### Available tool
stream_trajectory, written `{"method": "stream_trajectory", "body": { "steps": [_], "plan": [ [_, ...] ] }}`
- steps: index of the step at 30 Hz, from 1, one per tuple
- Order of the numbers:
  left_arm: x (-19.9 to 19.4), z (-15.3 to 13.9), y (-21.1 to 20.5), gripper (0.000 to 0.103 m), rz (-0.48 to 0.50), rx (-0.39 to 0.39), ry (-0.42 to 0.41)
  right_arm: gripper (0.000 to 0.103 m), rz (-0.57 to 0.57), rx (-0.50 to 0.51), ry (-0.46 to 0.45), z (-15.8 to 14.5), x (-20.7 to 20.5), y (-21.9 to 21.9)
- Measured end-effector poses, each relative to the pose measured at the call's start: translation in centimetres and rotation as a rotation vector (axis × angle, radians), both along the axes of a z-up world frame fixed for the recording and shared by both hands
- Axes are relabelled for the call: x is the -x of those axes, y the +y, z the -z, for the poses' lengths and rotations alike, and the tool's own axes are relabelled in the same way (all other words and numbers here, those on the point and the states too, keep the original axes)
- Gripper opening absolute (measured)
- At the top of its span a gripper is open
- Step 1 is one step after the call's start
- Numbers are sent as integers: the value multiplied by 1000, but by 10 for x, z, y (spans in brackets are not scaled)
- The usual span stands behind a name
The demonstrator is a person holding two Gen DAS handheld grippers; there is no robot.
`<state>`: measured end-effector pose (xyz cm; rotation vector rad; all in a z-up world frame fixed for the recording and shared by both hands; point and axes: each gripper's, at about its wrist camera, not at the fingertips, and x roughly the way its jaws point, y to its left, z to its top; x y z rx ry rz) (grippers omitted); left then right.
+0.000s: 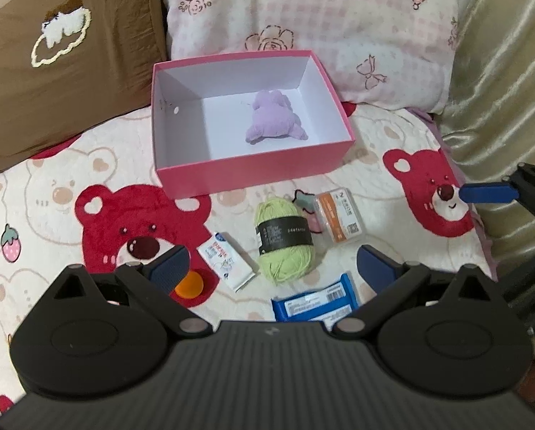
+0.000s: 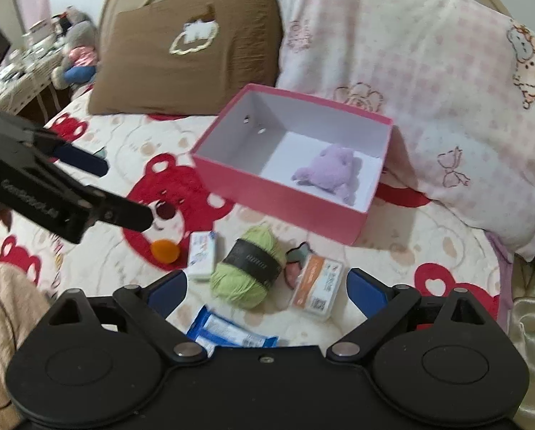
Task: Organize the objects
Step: 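Withdraw the left gripper from the box toward the blue wet-wipe pack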
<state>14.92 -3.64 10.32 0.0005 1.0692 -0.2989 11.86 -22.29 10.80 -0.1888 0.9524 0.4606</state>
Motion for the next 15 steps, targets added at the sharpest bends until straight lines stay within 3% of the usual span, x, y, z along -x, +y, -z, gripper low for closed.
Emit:
{"method": "stream_trajectory", "body": {
  "steps": [7, 12, 15],
  "plan": [
    [21, 5, 3, 101, -5, 37, 21, 97, -75, -24, 33, 5, 28, 5],
    [36, 8, 3, 101, -3, 51, 23, 97, -112, -140, 70, 15, 44, -1],
    [45, 12, 0, 101, 13, 53, 30, 98, -113, -156, 69, 21, 53, -1]
  ]
}}
